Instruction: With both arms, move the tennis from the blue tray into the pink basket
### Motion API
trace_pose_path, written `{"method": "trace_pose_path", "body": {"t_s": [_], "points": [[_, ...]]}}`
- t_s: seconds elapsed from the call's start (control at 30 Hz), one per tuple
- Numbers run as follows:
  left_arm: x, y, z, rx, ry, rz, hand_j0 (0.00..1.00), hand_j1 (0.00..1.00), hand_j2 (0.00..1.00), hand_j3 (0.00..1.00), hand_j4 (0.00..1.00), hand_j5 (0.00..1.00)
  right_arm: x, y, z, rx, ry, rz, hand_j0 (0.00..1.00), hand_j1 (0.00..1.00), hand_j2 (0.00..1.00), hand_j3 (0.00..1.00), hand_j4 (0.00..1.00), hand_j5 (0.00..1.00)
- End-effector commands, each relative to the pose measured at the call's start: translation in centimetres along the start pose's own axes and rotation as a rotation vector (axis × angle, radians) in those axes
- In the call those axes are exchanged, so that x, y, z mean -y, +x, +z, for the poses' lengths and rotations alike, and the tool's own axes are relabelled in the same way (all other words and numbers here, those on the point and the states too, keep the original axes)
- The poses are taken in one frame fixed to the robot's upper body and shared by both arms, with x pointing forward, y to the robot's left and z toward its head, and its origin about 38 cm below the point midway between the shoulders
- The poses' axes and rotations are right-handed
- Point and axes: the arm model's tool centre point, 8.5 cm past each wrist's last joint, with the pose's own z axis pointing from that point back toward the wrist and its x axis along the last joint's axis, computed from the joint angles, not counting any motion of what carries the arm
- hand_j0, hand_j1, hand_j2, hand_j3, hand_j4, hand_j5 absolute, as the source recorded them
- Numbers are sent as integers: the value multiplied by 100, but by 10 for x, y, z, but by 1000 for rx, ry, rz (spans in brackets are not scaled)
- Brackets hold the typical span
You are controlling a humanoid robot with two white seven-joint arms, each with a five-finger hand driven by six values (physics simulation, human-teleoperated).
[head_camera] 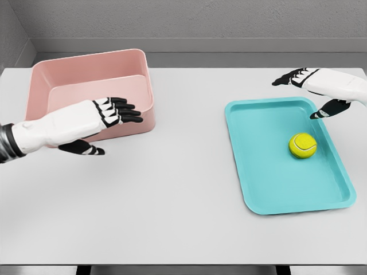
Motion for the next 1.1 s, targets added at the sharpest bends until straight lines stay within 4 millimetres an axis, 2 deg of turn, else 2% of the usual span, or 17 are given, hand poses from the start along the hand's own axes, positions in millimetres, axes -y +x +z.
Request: {"method": "trace_pose_path", "body": {"t_s": [0.0,0.17,0.23,0.33,0.43,0.53,0.8,0.97,1.07], "points": [[2,-1,3,-10,-31,-20,100,100,100,100,100,100,1,0,1,-1,-6,-4,100,100,100,100,100,100],[10,-1,4,-20,-66,-53,100,100,100,100,100,100,0,-1,3,-5,-10,-5,100,100,100,100,100,100],[20,1,4,-16,-96,-44,100,100,100,100,100,100,-6,-5,10,-23,14,-9,100,100,100,100,100,100],[16,-7,25,-61,-143,-64,100,100,100,100,100,100,-15,-5,11,-25,55,-15,100,100,100,100,100,100],[24,-6,27,-63,-157,-48,100,100,100,100,100,100,-25,-4,10,-21,148,-17,100,100,100,100,100,100],[24,-4,26,-58,-150,-43,100,100,100,100,100,100,-37,-4,10,-19,207,-29,100,100,100,100,100,100],[32,0,23,-45,-156,-28,100,100,100,100,100,100,-42,-3,12,-16,242,-28,100,100,100,100,100,100],[37,-1,25,-54,-213,-96,100,100,100,100,100,100,-41,12,10,27,247,-7,100,100,100,100,100,100],[51,2,23,-44,-282,-133,100,100,100,100,100,100,-48,14,9,34,271,-13,100,100,100,100,100,100]]}}
